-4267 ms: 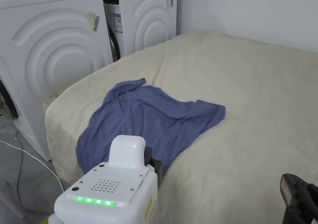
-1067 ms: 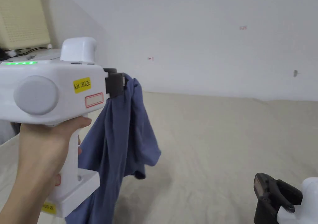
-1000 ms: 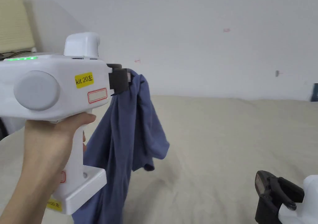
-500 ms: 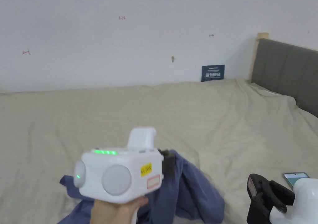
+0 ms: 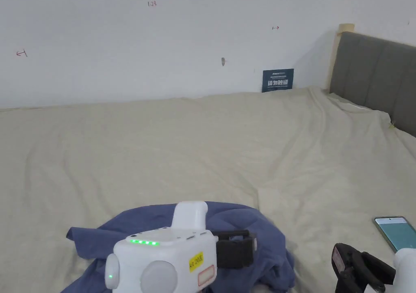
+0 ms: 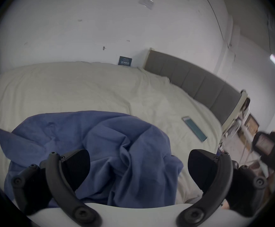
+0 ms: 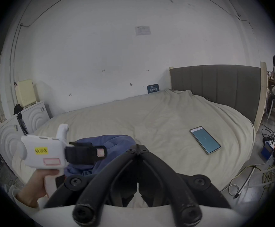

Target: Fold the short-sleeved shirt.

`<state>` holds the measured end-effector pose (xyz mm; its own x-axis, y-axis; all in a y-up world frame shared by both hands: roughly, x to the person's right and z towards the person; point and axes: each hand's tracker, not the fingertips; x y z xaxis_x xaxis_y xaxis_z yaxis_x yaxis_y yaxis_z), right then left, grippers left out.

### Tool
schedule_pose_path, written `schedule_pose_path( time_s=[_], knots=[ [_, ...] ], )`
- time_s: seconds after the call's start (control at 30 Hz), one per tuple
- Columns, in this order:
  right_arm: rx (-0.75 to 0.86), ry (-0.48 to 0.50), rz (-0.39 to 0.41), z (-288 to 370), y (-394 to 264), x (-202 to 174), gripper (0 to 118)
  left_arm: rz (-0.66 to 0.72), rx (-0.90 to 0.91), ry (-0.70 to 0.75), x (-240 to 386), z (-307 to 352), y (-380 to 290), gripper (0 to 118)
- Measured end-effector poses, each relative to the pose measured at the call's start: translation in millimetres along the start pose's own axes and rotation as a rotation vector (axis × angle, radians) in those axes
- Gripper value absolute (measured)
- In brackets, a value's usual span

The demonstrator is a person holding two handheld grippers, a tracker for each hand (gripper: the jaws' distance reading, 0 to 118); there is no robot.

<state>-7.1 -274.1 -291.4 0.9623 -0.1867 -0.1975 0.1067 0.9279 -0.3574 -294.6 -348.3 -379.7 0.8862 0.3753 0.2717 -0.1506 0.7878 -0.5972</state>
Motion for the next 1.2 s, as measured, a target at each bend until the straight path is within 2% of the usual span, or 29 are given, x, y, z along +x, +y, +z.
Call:
schedule_pose_path(
  time_s=[0.1,0.23,0.3,0.33,0.37,0.4,0.47,0.5,0.57,0.8,0.83,0.87,0.9,0.93,0.97,1.07,1.13,1.2],
  knots=[
    [-0.001,0.035,0.031,2,0,-13,0,0.028,0.021,0.034,-14,42,7,117],
    [-0.009,0.093,0.056,2,-4,-34,0,0.027,0.053,0.189,-46,111,6,111],
    [-0.016,0.124,0.065,2,-7,-45,0,0.01,0.046,0.312,-63,142,2,78],
    [-0.018,0.14,0.07,2,-9,-52,0,0.001,0.051,0.391,-74,156,-2,56],
    [-0.024,0.159,0.077,1,-10,-58,0,0.008,0.047,0.45,-86,167,-7,28],
    [-0.031,0.174,0.084,3,-10,-66,0,0.022,0.019,0.505,-97,176,-12,16],
    [-0.04,0.199,0.095,2,-14,-78,0,0.058,-0.031,0.569,-125,189,-27,8],
    [-0.049,0.213,0.1,1,-15,-83,0,0.098,-0.045,0.567,-138,191,-35,8],
    [-0.061,0.237,0.112,-1,-17,-93,0,0.158,-0.11,0.562,-159,197,-48,0],
    [-0.098,0.261,0.15,-17,-20,-115,0,0.132,-0.156,0.619,-176,168,-63,1],
    [-0.101,0.264,0.149,-19,-20,-116,0,0.114,-0.161,0.637,-178,162,-62,19],
    [-0.106,0.266,0.149,-20,-21,-118,0,0.092,-0.178,0.637,-177,152,-64,71],
    [-0.111,0.268,0.151,-22,-21,-118,0,0.086,-0.218,0.626,-178,146,-65,99],
    [-0.116,0.268,0.154,-25,-24,-116,0,0.077,-0.228,0.59,-179,141,-66,104],
    [-0.12,0.267,0.158,-26,-25,-116,0,0.071,-0.225,0.554,-181,136,-69,104],
    [-0.13,0.258,0.161,-31,-27,-114,0,-0.011,-0.249,0.619,-175,124,-71,109],
    [-0.135,0.256,0.152,-34,-27,-111,0,0.026,-0.245,0.618,-172,126,-70,108],
    [-0.136,0.249,0.147,-37,-26,-109,0,0.069,-0.238,0.606,-171,130,-68,97]
  ],
)
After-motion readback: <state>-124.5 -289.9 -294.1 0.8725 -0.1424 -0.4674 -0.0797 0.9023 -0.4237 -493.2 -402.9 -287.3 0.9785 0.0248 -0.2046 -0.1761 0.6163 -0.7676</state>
